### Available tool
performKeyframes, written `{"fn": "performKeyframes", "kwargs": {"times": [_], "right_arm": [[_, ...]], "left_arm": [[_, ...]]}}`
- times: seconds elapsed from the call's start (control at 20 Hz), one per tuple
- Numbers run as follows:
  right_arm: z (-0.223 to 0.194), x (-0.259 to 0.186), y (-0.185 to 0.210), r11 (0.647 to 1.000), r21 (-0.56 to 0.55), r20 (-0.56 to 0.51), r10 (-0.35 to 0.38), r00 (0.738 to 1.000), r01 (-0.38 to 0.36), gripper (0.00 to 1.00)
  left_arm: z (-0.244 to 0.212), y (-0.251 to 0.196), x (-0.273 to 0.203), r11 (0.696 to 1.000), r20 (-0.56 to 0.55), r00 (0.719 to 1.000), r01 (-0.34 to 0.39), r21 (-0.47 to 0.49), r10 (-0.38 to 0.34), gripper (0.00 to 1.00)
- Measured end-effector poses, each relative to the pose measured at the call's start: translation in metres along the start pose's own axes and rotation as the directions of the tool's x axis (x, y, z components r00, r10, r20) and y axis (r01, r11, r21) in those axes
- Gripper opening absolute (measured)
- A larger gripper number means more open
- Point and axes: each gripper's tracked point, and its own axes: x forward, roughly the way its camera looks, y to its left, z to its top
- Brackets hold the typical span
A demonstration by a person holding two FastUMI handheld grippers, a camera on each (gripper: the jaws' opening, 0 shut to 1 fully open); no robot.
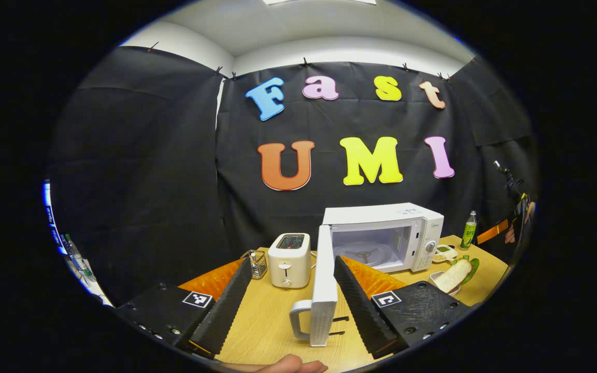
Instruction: Open the microwave oven with the left hand, put the food in, and close the microwave oven.
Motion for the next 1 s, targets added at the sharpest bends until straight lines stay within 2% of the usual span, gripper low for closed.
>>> {"fn": "performKeyframes", "kwargs": {"times": [0.05,0.15,0.2,0.3,0.35,0.45,0.5,0.55,0.6,0.7,0.8,0.85,0.95,1.0], "right_arm": [[-0.006,0.007,-0.004,0.999,0.032,-0.053,0.029,0.998,-0.027,1.0],[-0.012,0.021,-0.012,0.993,0.103,-0.129,0.073,0.989,-0.06,1.0],[-0.014,0.028,-0.018,0.99,0.126,-0.149,0.088,0.985,-0.069,0.88],[-0.02,0.036,-0.021,0.977,0.169,-0.188,0.158,0.969,-0.127,0.87],[-0.025,0.039,-0.015,0.96,0.221,-0.209,0.218,0.953,-0.171,0.86],[-0.032,0.046,-0.005,0.912,0.311,-0.246,0.349,0.904,-0.267,0.81],[-0.035,0.053,-0.007,0.9,0.336,-0.257,0.372,0.892,-0.279,0.72],[-0.039,0.059,-0.012,0.896,0.343,-0.272,0.383,0.883,-0.283,0.7],[-0.042,0.064,-0.014,0.891,0.353,-0.282,0.391,0.876,-0.285,0.78],[-0.045,0.067,-0.005,0.857,0.399,-0.29,0.456,0.841,-0.327,0.76],[-0.052,0.066,0.008,0.817,0.448,-0.302,0.52,0.799,-0.363,0.51],[-0.051,0.066,0.007,0.811,0.467,-0.297,0.519,0.801,-0.352,0.42],[-0.054,0.062,0.009,0.817,0.466,-0.311,0.512,0.801,-0.341,0.4],[-0.053,0.059,0.009,0.825,0.454,-0.312,0.502,0.807,-0.338,0.3]], "left_arm": [[0.006,-0.005,0.003,1.0,0.007,1.0,-0.004,0.014,0.004,0.95],[0.013,-0.025,0.005,0.999,0.01,1.0,0.016,0.028,-0.016,0.95],[0.014,-0.034,0.008,0.999,0.007,1.0,0.03,0.032,-0.03,0.95],[0.017,-0.046,0.01,0.999,0.002,0.999,0.046,0.018,-0.046,0.96],[0.022,-0.049,0.01,0.998,0.013,0.998,0.054,0.011,-0.054,0.96],[0.031,-0.055,0.008,0.998,0.034,0.997,0.062,-0.003,-0.062,0.96],[0.036,-0.057,0.007,0.998,0.051,0.997,0.059,-0.01,-0.059,0.96],[0.042,-0.059,0.008,0.998,0.064,0.996,0.059,-0.014,-0.058,0.96],[0.044,-0.062,0.006,0.998,0.074,0.996,0.058,-0.016,-0.057,0.96],[0.049,-0.066,0.003,0.998,0.087,0.995,0.057,-0.011,-0.056,0.96],[0.047,-0.07,0.002,0.998,0.081,0.995,0.059,0.003,-0.059,0.96],[0.047,-0.073,0.001,0.998,0.077,0.995,0.064,0.007,-0.065,0.96],[0.048,-0.079,0.0,0.997,0.08,0.993,0.081,0.003,-0.081,0.96],[0.048,-0.082,-0.001,0.996,0.081,0.992,0.094,0.001,-0.094,0.96]]}}
